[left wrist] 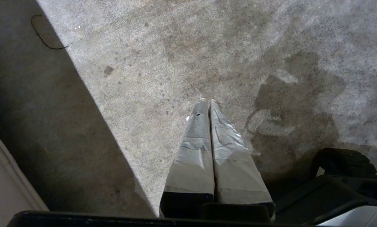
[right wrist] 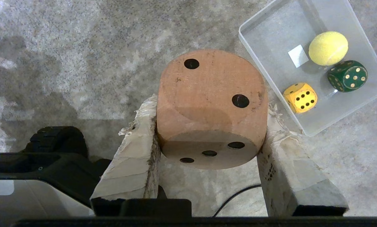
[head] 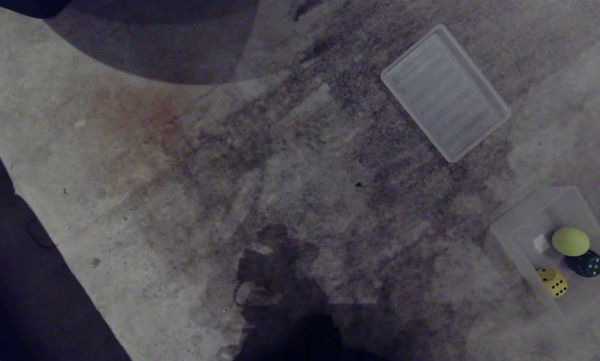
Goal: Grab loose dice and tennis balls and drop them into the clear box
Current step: Put the toys in the box
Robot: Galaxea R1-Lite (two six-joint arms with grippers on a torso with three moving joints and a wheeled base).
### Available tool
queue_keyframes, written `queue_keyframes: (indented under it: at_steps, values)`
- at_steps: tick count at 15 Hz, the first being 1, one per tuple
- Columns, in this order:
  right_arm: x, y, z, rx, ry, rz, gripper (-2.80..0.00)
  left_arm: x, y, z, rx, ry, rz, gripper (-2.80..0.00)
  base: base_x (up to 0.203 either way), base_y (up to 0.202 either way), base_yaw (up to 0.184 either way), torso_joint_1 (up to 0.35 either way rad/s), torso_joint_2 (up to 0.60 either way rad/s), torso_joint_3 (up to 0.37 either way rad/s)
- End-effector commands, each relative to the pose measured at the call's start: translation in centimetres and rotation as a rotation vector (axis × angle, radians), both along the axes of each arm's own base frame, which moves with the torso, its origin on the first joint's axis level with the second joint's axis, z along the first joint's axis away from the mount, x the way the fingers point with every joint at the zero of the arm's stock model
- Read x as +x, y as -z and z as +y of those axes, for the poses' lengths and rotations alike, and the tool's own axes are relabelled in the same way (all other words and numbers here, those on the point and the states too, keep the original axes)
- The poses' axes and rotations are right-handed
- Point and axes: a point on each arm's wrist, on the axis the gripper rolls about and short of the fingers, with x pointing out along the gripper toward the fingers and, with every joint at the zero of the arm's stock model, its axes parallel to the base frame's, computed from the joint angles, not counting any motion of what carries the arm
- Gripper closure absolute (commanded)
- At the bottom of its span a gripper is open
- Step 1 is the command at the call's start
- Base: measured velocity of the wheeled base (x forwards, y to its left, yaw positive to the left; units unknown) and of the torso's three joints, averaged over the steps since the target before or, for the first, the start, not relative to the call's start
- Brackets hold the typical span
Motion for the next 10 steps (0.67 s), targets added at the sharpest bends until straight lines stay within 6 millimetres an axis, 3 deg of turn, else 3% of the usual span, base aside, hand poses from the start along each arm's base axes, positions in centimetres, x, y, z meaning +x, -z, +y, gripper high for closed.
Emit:
queue_keyframes:
  at_steps: [1,10]
  values:
    - [0.08,0.21,0.00,0.000,0.000,0.012,0.00,0.01,0.06,-0.01,0.008,0.003,0.003,0.00,0.000,0.000,0.000,0.000,0.00,0.000]
    - [0.08,0.20,0.00,-0.002,-0.001,0.010,0.00,0.01,0.06,0.00,0.005,0.001,0.003,0.00,0.000,0.000,0.000,0.000,0.00,0.000]
